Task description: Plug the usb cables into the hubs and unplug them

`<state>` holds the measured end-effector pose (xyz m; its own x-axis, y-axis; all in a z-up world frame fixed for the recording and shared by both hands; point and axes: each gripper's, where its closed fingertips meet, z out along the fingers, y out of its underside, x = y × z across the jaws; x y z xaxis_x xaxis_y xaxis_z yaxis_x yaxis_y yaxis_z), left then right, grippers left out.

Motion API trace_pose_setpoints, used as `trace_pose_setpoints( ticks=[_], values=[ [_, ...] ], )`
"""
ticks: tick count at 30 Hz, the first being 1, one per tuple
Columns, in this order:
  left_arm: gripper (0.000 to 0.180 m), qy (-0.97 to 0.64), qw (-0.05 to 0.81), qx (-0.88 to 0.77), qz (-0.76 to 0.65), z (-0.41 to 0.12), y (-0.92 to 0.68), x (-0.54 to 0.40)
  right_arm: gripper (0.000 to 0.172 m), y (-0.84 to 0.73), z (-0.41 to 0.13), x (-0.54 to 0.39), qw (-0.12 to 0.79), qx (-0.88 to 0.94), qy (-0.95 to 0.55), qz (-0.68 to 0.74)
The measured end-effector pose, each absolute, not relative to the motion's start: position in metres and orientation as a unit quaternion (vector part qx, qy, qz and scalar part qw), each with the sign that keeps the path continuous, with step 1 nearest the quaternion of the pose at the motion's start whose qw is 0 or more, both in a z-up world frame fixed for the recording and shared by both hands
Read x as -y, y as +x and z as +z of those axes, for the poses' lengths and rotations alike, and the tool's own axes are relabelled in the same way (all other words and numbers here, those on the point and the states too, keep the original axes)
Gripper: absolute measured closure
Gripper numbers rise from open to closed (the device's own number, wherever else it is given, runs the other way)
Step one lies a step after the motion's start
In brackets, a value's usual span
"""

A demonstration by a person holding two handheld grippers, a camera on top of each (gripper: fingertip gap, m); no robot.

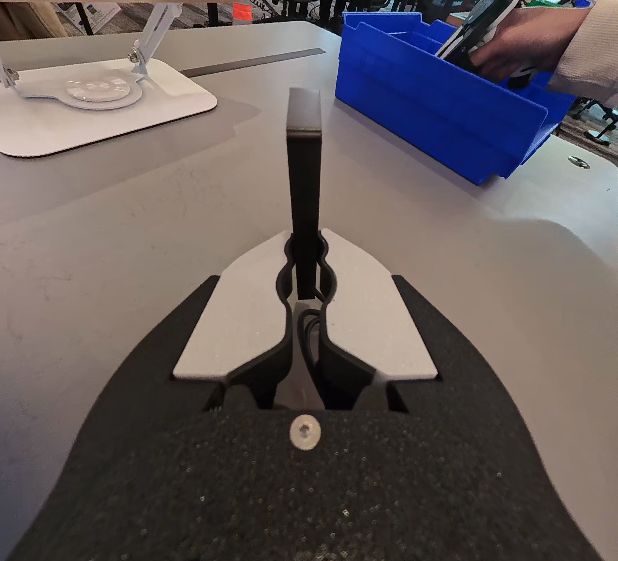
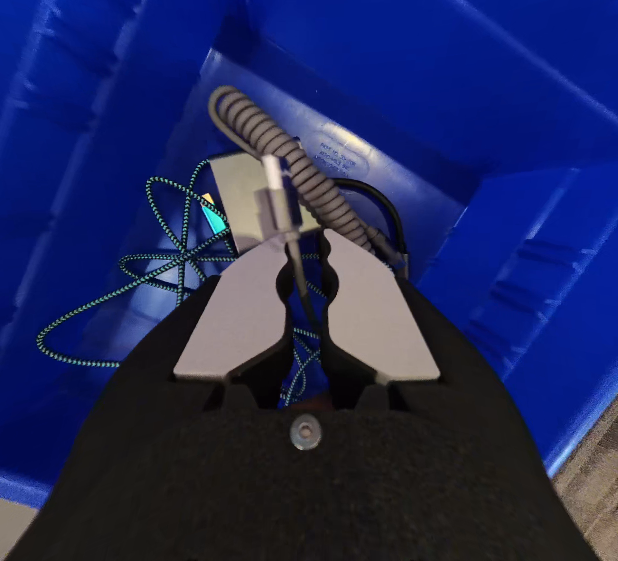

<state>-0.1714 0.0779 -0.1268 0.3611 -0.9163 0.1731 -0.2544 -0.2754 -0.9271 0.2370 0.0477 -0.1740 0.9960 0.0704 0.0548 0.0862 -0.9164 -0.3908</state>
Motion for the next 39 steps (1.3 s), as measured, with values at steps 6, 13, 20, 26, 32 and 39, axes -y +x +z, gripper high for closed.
trace_pose_setpoints(
  ticks=[6, 13, 20, 26, 32, 39],
  values=[
    [0.17, -0.698, 0.433, -0.424, -0.382, -0.127, -0.17, -0.075, 0.128, 0.232, -0.11, -0.06, 0.295, 0.07, -0.95, -0.076],
    [0.17, -0.695, 0.428, -0.43, -0.385, -0.127, -0.168, -0.073, 0.112, 0.025, -0.007, -0.014, 0.547, 0.199, -0.805, 0.114],
    [0.17, -0.697, 0.425, -0.429, -0.386, -0.128, -0.169, -0.074, 0.117, -0.109, -0.08, 0.017, 0.607, 0.208, -0.701, 0.31],
    [0.17, -0.678, 0.412, -0.454, -0.406, -0.125, -0.167, -0.064, 0.129, -0.095, -0.082, 0.021, 0.637, 0.211, -0.679, 0.298],
    [0.17, -0.676, 0.39, -0.459, -0.425, -0.127, -0.166, -0.061, 0.131, -0.088, -0.082, 0.025, 0.634, 0.197, -0.679, 0.313],
    [0.17, -0.618, 0.33, -0.51, -0.498, -0.117, -0.161, -0.026, 0.133, -0.094, -0.072, 0.025, 0.617, 0.214, -0.66, 0.371]
  ],
)
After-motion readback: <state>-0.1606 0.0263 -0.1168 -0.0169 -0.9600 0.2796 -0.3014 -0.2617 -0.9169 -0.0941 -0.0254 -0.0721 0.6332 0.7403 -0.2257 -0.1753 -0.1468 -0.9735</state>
